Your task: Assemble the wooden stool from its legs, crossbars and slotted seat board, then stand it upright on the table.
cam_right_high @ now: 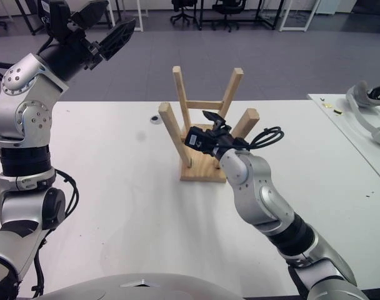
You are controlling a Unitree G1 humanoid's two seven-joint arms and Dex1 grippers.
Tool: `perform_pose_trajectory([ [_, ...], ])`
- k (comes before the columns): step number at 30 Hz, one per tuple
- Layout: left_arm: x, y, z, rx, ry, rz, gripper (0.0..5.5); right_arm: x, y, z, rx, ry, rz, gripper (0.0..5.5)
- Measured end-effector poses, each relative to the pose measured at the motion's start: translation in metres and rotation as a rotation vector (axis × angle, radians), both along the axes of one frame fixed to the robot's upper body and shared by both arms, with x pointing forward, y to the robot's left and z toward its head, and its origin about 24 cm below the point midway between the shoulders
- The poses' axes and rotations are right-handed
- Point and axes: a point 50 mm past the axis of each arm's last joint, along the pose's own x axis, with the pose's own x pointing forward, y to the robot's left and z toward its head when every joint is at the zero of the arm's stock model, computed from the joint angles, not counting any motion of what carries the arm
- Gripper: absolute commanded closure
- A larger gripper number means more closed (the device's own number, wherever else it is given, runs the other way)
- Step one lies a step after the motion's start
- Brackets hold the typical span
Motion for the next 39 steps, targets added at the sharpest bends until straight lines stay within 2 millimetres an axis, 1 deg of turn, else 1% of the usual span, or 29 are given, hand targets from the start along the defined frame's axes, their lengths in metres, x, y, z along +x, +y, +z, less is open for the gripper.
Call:
perform_pose_trajectory([
  [4,-0.001,-0.002,0.0,-0.006,-0.003,-0.002,1.28,0.003,0.0,0.006,0.054,0.013,0.002,2.12],
  [5,0.0,-0.002,0.0,-0.008,-0.002,0.001,1.28,0.005,0.002,0.013,0.107,0.015,0.012,2.12],
  [7,0.002,-0.003,-0.003,-0.014,0.014,0.002,1.28,0.011,0.007,0.037,0.265,-0.025,0.026,2.12],
  [8,0.004,-0.005,-0.005,-0.02,0.02,-0.002,1.28,0.014,0.007,0.052,0.351,-0.059,0.032,2.12],
  [11,0.008,-0.017,-0.009,-0.08,0.042,-0.012,1.28,0.02,-0.005,0.116,0.642,-0.234,0.047,2.12],
  [12,0.008,-0.021,-0.007,-0.11,0.044,-0.013,1.28,0.022,-0.01,0.124,0.712,-0.255,0.041,2.12],
  [14,0.005,-0.028,0.005,-0.214,0.035,-0.004,1.28,0.027,-0.027,0.132,0.837,-0.294,-0.008,2.12],
  [15,0.001,-0.032,0.017,-0.316,0.03,-0.003,1.28,0.027,-0.036,0.139,0.899,-0.353,-0.035,2.12],
  [16,-0.005,-0.038,0.03,-0.385,0.015,-0.018,1.28,0.024,-0.04,0.148,0.954,-0.417,-0.033,2.12],
  [17,-0.01,-0.045,0.036,-0.425,0.004,-0.039,1.28,0.022,-0.042,0.152,0.995,-0.455,-0.032,2.12],
  [18,-0.015,-0.055,0.038,-0.468,0.021,-0.078,1.28,0.022,-0.043,0.152,1.029,-0.471,-0.042,2.12],
  [19,-0.016,-0.062,0.036,-0.485,0.05,-0.094,1.28,0.023,-0.042,0.151,1.051,-0.468,-0.04,2.12],
  [20,-0.014,-0.076,0.022,-0.52,0.143,-0.129,1.28,0.026,-0.04,0.14,1.089,-0.433,-0.056,2.12],
  [21,-0.012,-0.083,0.01,-0.527,0.213,-0.138,1.28,0.029,-0.04,0.13,1.109,-0.4,-0.072,2.12],
  [22,-0.007,-0.092,-0.012,-0.541,0.334,-0.136,1.28,0.035,-0.041,0.11,1.153,-0.324,-0.115,2.12],
  [23,0.001,-0.098,-0.048,-0.53,0.515,-0.099,1.28,0.041,-0.043,0.078,1.215,-0.203,-0.199,2.12],
  [24,0.007,-0.098,-0.08,-0.507,0.662,-0.046,1.28,0.041,-0.044,0.058,1.271,-0.137,-0.247,2.12],
  [25,0.008,-0.091,-0.121,-0.526,0.828,0.032,1.28,0.038,-0.046,0.053,1.353,-0.115,-0.27,2.12],
  [26,0.005,-0.091,-0.128,-0.53,0.864,0.035,1.28,0.037,-0.044,0.048,1.388,-0.086,-0.282,2.12],
  [27,0.003,-0.091,-0.132,-0.535,0.883,0.034,1.28,0.035,-0.044,0.048,1.422,-0.081,-0.289,2.12],
  [31,0.002,-0.092,-0.134,-0.575,0.922,0.019,1.28,0.033,-0.045,0.049,1.463,-0.08,-0.301,2.12],
  [32,0.002,-0.093,-0.131,-0.575,0.915,0.015,1.28,0.034,-0.045,0.049,1.462,-0.08,-0.3,2.12],
  [39,0.009,-0.093,-0.131,-0.597,0.889,0.037,1.28,0.04,-0.044,0.053,1.472,-0.045,-0.288,2.12],
])
